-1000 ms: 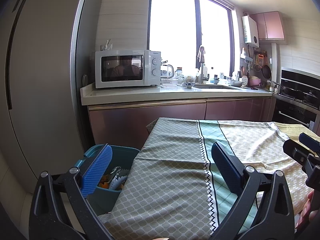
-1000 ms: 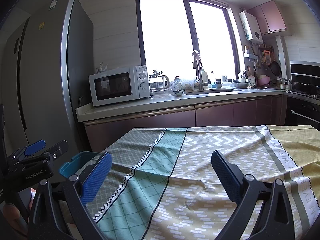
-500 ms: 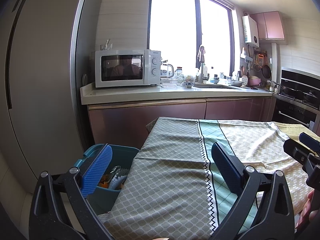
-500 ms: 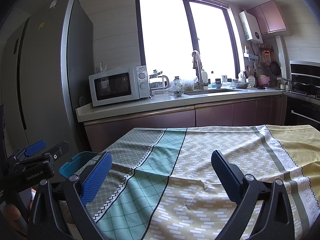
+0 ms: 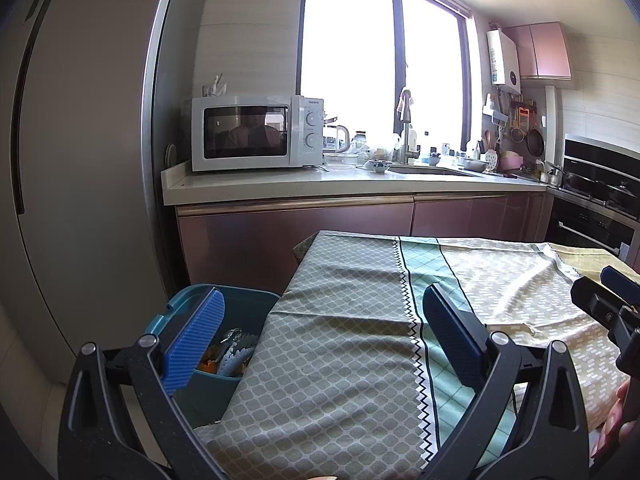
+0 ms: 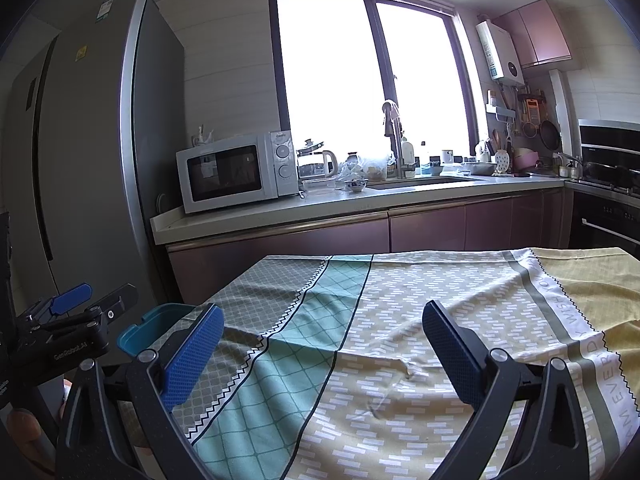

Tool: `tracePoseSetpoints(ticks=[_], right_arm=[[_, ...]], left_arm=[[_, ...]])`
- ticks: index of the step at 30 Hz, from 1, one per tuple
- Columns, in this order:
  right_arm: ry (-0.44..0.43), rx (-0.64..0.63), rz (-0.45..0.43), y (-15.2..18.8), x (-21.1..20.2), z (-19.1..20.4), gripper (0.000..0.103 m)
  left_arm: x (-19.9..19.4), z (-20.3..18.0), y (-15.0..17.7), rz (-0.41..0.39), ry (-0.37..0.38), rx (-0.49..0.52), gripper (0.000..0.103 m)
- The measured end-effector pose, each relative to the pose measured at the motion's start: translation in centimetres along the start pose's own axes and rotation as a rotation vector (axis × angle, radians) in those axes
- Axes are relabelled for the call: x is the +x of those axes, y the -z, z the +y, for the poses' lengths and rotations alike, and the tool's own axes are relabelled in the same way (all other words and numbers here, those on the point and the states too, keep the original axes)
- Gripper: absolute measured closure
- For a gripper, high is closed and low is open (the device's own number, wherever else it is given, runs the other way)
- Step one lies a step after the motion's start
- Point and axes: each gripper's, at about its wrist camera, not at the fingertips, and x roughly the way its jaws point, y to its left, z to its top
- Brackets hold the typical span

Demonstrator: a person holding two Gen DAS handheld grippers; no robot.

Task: Collect trash

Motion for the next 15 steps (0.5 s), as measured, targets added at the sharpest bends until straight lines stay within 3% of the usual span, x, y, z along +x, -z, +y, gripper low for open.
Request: tracePoseSetpoints(ticks=[7,12,15], right_arm=[[-0.001,0.004,0.002,0.0,0.0,-0.1,0.007],[0.031,0.005,0.038,0.1,0.8,-1.4,0.007],[0.075,0.01,0.104,0.1,2.0,-3.5,0.007]], left_arm=[[0.5,-0.3,0.0,0.015,0.013,0.012,0.005],[4.1,-1.1,0.0,0.149,0.054,0.018,0.005],[7.9,-2.3,0.2,0.258,0.066,0.045,0.005]])
